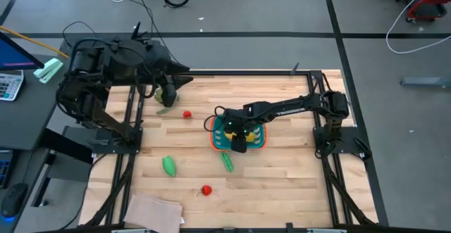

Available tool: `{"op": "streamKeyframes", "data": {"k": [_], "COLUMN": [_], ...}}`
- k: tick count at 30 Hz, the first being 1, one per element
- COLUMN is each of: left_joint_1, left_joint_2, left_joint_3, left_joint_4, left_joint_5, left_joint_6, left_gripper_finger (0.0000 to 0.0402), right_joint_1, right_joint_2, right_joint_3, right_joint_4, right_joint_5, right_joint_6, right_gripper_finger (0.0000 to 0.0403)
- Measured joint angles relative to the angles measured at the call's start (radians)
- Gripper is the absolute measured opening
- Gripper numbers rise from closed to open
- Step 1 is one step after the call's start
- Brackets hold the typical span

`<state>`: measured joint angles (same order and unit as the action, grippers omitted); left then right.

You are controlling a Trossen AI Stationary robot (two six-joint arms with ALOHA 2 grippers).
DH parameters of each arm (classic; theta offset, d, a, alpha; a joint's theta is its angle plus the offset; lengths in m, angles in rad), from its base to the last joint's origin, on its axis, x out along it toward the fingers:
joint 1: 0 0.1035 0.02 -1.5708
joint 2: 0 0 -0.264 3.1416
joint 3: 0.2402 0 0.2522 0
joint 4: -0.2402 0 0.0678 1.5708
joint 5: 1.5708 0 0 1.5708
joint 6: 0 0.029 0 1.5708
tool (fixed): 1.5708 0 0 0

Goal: Pick and placing Produce into tupperware
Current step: Put the yellow banana into the blue bin, then put the top red strawberry into the blue bin

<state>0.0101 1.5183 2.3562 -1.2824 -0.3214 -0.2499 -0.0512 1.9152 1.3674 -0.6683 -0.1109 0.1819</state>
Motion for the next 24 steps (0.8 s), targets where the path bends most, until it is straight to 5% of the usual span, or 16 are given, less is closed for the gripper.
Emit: {"op": "streamKeyframes", "data": {"k": [9,16,21,24], "left_joint_1": [0.015,0.116,0.179,0.207], "left_joint_2": [-0.001,0.016,0.036,0.065], "left_joint_3": [0.0,-0.028,-0.106,-0.183], "left_joint_4": [-0.076,-0.274,-0.24,-0.255], "left_joint_5": [-0.015,-0.072,-0.07,-0.069], "left_joint_6": [-0.175,-0.361,-0.353,-0.195], "left_gripper_finger": [0.0172,0.0172,0.0172,0.0172], "right_joint_1": [-0.028,-0.062,-0.104,-0.134], "right_joint_2": [-0.013,-0.184,-0.339,-0.425], "right_joint_3": [0.0,0.0,0.0,0.0], "right_joint_4": [-0.021,-0.012,0.045,0.061], "right_joint_5": [0.006,0.043,0.06,0.058], "right_joint_6": [0.009,-0.034,-0.054,-0.076], "right_gripper_finger": [0.0241,0.0253,0.0249,0.0248]}}
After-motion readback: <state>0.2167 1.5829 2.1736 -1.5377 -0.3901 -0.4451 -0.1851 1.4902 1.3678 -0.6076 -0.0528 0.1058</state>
